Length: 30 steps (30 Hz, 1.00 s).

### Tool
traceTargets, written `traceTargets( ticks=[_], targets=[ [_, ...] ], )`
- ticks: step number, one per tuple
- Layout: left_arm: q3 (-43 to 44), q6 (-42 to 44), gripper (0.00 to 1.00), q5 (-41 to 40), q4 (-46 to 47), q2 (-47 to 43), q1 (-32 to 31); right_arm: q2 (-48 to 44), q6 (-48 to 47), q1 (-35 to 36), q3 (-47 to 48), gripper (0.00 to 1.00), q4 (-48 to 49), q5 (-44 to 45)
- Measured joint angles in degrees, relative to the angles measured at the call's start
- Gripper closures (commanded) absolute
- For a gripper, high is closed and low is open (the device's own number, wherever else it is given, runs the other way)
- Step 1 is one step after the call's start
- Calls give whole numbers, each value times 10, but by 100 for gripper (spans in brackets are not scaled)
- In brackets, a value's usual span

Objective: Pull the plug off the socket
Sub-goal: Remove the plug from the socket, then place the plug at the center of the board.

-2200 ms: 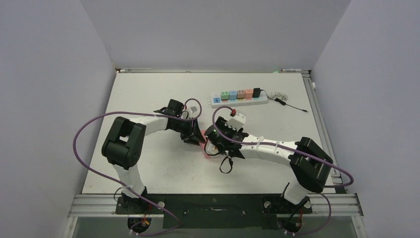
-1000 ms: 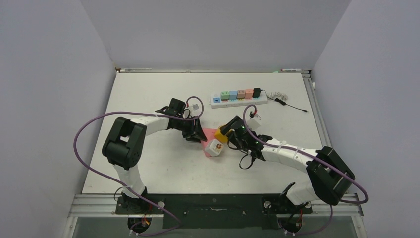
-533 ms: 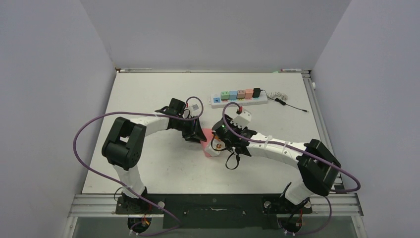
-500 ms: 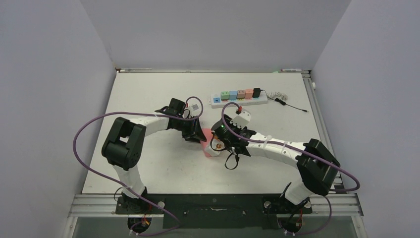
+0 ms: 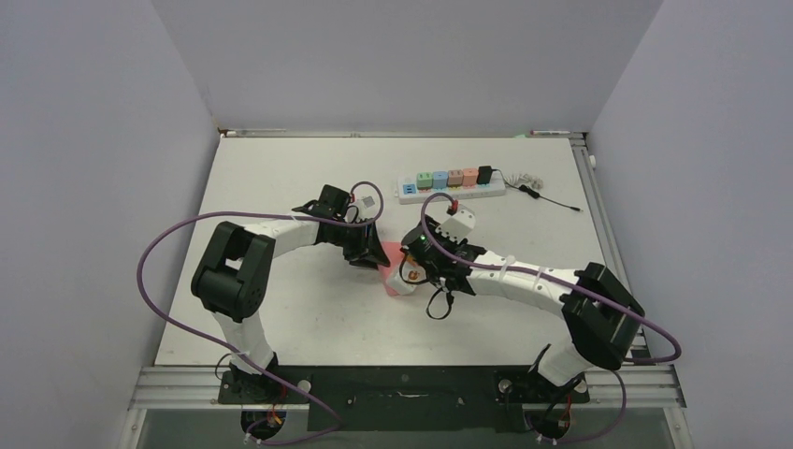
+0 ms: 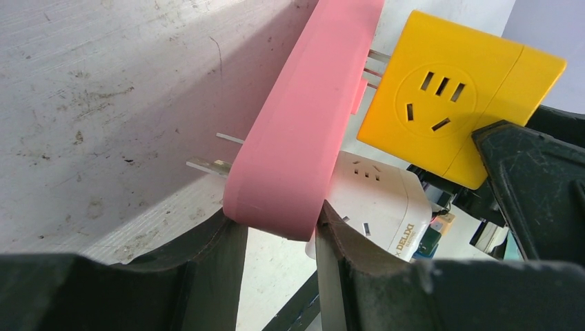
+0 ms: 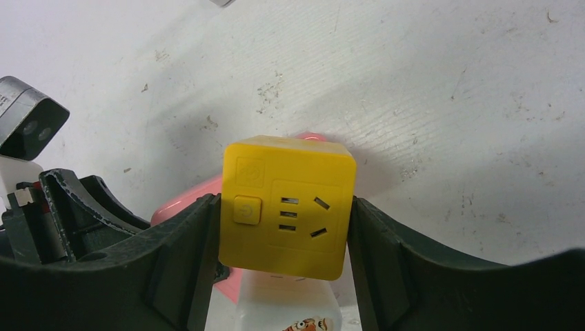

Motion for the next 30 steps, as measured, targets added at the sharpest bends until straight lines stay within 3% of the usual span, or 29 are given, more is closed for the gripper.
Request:
traceTargets(
  ticks=[23, 26, 30],
  targets=[
    [3, 5, 100, -15, 2, -6, 22, -109, -45, -34, -35, 95, -32, 1],
    [3, 9, 100, -28, 0, -16, 47, -117, -66, -65, -35, 95, -47, -11],
    [-2, 19, 100, -66, -3, -47, 102, -143, -109, -159, -38, 95, -69, -44]
  ],
)
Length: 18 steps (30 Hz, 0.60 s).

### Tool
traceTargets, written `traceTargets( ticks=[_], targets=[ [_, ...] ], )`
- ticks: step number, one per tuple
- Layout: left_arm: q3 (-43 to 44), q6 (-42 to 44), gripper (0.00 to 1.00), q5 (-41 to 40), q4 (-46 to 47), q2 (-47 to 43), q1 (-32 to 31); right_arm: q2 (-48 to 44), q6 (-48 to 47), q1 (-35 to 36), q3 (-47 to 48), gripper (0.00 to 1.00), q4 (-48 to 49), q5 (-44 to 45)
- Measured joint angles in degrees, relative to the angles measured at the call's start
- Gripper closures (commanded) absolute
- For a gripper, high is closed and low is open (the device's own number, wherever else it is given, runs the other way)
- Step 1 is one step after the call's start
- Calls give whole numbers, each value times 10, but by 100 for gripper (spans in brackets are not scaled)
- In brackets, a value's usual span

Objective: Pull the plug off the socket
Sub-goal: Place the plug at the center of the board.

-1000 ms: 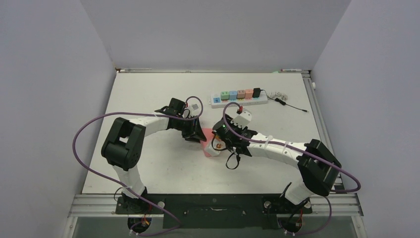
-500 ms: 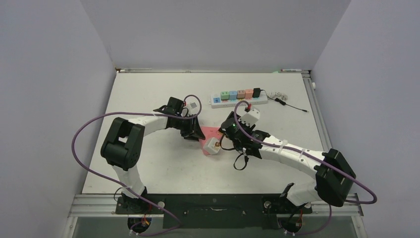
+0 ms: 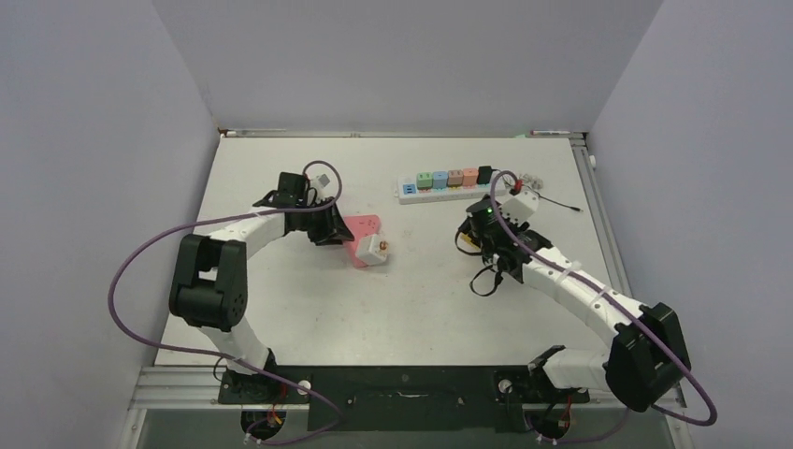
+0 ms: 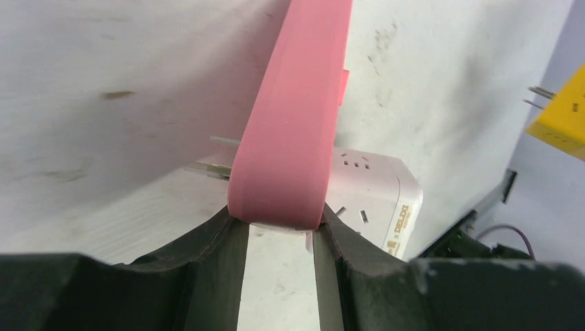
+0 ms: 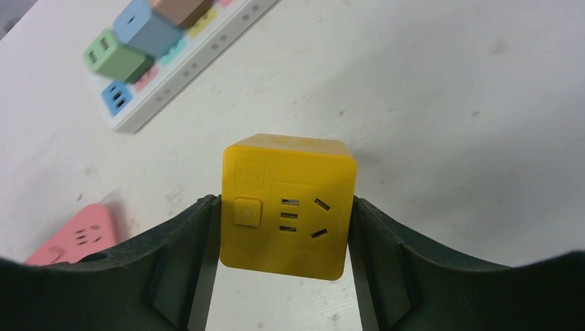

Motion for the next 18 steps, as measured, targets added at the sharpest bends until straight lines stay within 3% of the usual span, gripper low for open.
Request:
traceTargets(
  ticks=[5, 12, 18],
  targets=[
    [-2, 25, 100, -69, -20, -51, 29, -40, -52, -111, -1, 95, -56, -20],
    [-3, 44, 100, -98, -37, -112, 25, -47, -103, -268, -25, 95, -102, -89],
    [-13, 46, 100, -101, -38, -125, 25, -30, -113, -303, -57, 88, -115, -146]
  ],
)
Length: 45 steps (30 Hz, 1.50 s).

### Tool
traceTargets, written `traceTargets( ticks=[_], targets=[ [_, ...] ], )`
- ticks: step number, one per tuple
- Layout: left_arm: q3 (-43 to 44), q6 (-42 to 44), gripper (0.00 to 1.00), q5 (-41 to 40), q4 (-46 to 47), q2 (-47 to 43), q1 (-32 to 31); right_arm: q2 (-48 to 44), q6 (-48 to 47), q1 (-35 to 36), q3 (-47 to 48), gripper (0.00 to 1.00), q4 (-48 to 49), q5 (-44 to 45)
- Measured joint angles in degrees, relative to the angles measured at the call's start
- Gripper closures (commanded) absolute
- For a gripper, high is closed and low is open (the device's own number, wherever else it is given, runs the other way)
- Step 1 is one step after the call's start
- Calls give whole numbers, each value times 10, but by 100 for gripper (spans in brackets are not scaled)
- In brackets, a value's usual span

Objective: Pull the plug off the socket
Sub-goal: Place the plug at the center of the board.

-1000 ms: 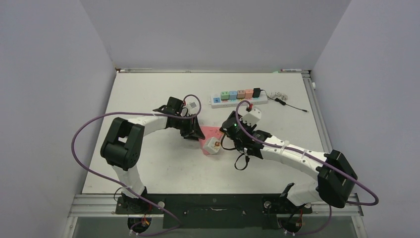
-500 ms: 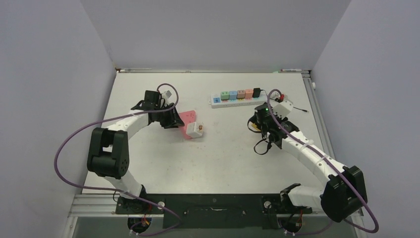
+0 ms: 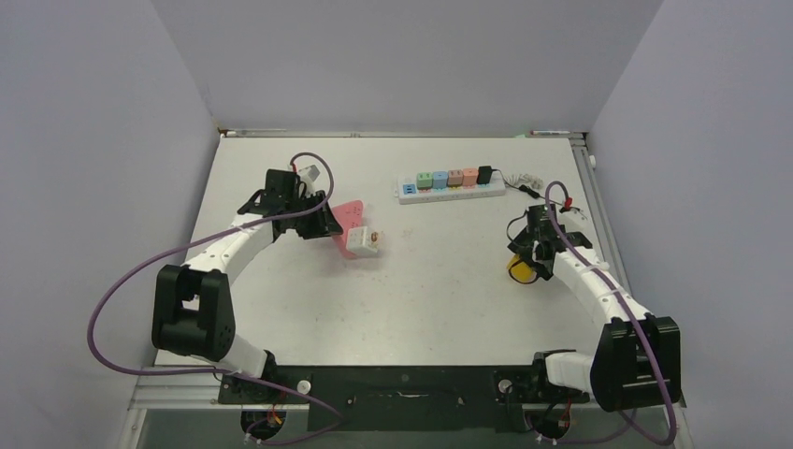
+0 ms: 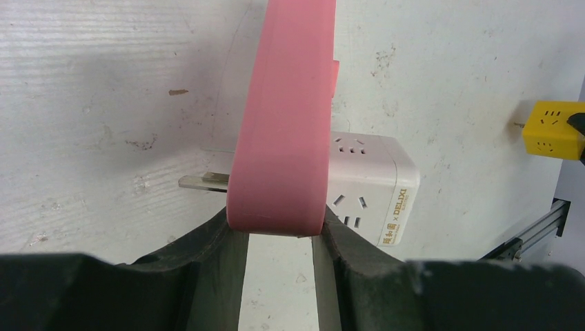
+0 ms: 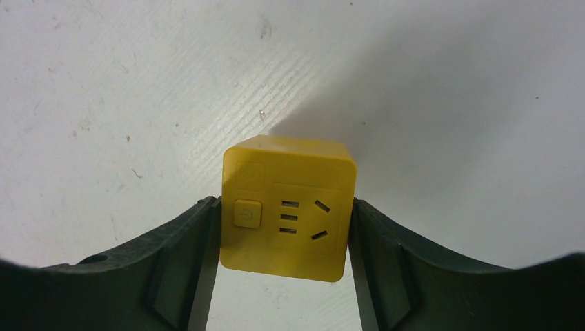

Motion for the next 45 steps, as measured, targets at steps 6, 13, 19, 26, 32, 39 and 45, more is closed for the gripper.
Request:
traceTargets(
  ticks=[6, 13, 19, 26, 32, 39, 45],
  targets=[
    [-2, 0, 100, -2, -4, 0, -3, 7, 0, -3, -8, 64, 18, -20],
    [-2, 0, 100, -2, -7, 0, -12, 2, 7, -3, -24, 26, 51, -20],
    [-2, 2, 100, -2, -9, 0, -18, -9, 8, -3, -34, 10, 52, -20],
    [-2, 2, 100, -2, -9, 0, -25, -46, 3, -3, -28, 0, 46, 1],
    [-2, 2, 100, -2, -9, 0, -27, -60, -10, -2, -8, 5, 41, 11],
    [-2, 2, 100, 0, -9, 0, -27, -106, -43, 66, -6, 8, 83, -1],
    [-3, 0, 100, 26, -5, 3, -27, -76, -78, 173, -27, 9, 246, -128]
  ],
)
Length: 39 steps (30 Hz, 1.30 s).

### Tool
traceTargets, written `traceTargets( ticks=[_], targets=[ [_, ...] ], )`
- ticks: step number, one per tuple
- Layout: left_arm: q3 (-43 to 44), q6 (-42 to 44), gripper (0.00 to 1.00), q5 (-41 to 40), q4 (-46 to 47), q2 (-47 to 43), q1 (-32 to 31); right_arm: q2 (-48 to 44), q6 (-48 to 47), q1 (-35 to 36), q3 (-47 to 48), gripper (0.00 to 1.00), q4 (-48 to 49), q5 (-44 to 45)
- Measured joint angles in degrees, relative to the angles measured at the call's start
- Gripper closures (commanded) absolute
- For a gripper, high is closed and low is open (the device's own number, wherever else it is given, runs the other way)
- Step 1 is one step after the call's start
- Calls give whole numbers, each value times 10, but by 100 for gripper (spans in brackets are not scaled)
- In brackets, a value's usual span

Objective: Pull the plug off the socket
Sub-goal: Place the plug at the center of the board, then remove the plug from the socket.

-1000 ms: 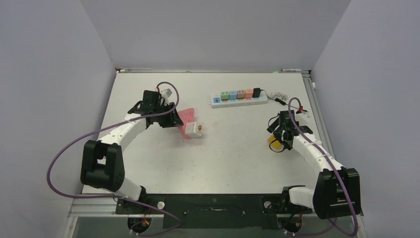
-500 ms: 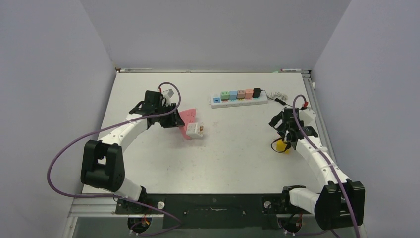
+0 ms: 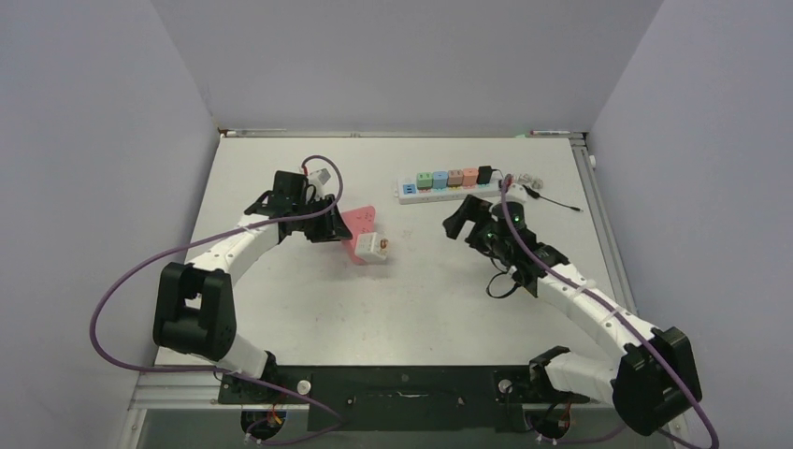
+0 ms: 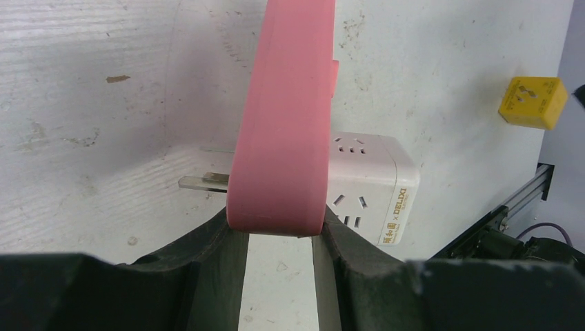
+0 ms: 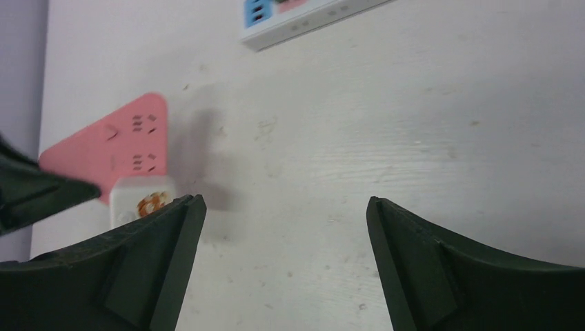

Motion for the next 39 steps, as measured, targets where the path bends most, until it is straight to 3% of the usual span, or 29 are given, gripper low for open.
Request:
traceTargets(
  ticks=[6, 13, 29, 39],
  targets=[
    [0, -2, 100, 38, 7, 17, 9, 85, 4, 115, -24, 10, 148, -73],
    [0, -2, 100, 60, 9, 31, 12, 173, 15, 184, -27, 10, 250, -102],
    [0, 1, 100, 55, 8, 34, 5, 311, 41, 202, 48, 10, 327, -154],
    [0, 1, 100, 42, 8, 34, 1, 353, 56, 216, 78, 2, 314, -157]
  ],
)
